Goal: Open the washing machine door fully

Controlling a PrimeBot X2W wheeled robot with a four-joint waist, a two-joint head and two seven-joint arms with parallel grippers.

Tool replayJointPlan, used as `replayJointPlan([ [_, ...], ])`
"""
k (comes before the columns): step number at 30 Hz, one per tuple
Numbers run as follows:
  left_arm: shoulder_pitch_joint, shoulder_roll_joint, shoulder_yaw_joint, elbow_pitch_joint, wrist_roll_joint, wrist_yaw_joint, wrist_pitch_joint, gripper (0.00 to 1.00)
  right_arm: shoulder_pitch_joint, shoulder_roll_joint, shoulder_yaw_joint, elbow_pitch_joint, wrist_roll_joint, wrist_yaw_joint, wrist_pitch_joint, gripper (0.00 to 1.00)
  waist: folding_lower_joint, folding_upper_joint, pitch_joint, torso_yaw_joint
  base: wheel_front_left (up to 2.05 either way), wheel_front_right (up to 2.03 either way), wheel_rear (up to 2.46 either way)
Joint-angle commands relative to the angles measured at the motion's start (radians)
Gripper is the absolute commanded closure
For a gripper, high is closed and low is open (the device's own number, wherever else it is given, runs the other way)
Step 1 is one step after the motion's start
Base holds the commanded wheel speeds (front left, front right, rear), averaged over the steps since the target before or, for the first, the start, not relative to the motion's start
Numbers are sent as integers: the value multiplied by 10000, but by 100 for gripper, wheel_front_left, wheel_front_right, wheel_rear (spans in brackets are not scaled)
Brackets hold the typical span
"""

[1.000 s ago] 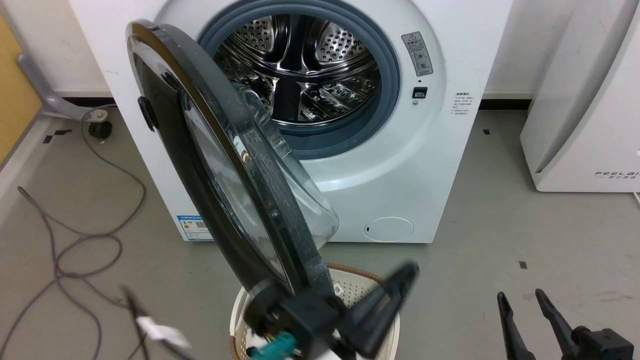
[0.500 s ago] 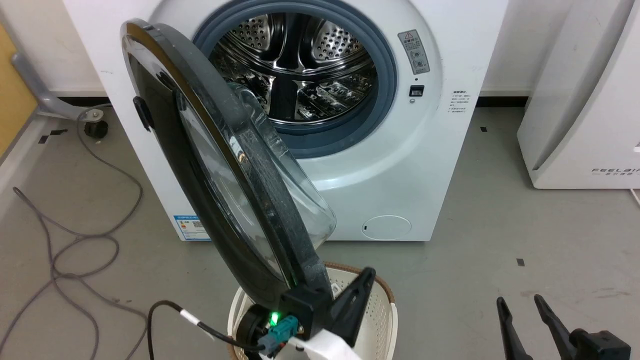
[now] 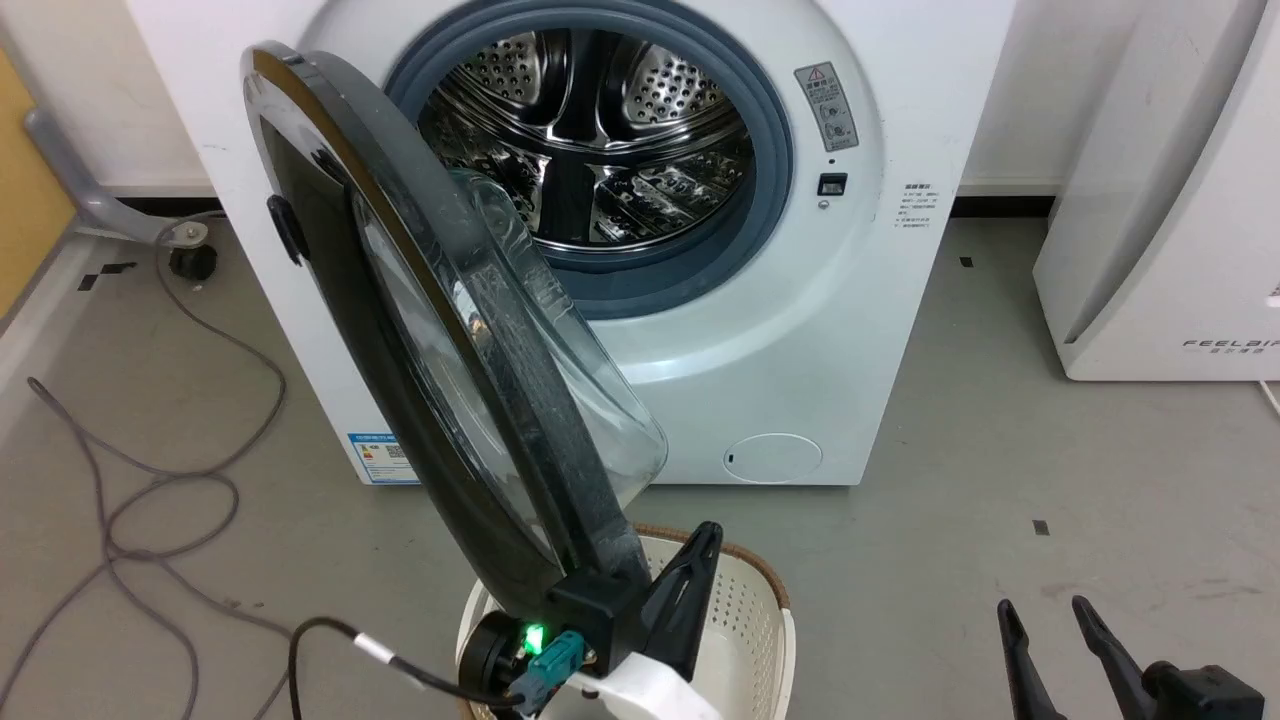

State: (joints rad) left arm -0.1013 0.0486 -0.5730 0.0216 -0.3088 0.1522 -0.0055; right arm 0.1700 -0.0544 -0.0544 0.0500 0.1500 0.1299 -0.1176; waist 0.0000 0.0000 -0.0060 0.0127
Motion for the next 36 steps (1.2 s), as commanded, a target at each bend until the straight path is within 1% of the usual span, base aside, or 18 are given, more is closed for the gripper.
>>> replayJointPlan([
  [1, 131, 144, 162, -58, 76, 167, -87, 100, 30, 41, -25, 28, 38, 8, -61, 0, 0, 0, -18, 22, 0, 0, 0],
  [12, 1215, 597, 386, -1091, -10, 685, -59, 100, 93, 41, -138, 94, 54, 8, -137, 0, 0, 0, -101, 338, 0, 0, 0],
  [21, 2324, 1073, 830, -2156, -154, 1285, 103, 100, 201, 41, -298, 80, 35, 8, -149, 0, 0, 0, -115, 979, 0, 0, 0],
  [27, 2963, 1405, 1416, -2600, -218, 1820, 121, 100, 292, 41, -489, 54, 52, 8, -130, 0, 0, 0, -86, 1554, 0, 0, 0],
  [28, 2963, 1405, 1416, -2600, -218, 1820, 121, 100, 292, 41, -489, 54, 52, 8, -130, 0, 0, 0, -86, 1554, 0, 0, 0],
  [36, 3505, 1949, 2526, -2834, -318, 2447, -7, 100, 225, 41, -508, 8, 55, 8, -62, 0, 0, 0, -16, 2007, 0, 0, 0],
])
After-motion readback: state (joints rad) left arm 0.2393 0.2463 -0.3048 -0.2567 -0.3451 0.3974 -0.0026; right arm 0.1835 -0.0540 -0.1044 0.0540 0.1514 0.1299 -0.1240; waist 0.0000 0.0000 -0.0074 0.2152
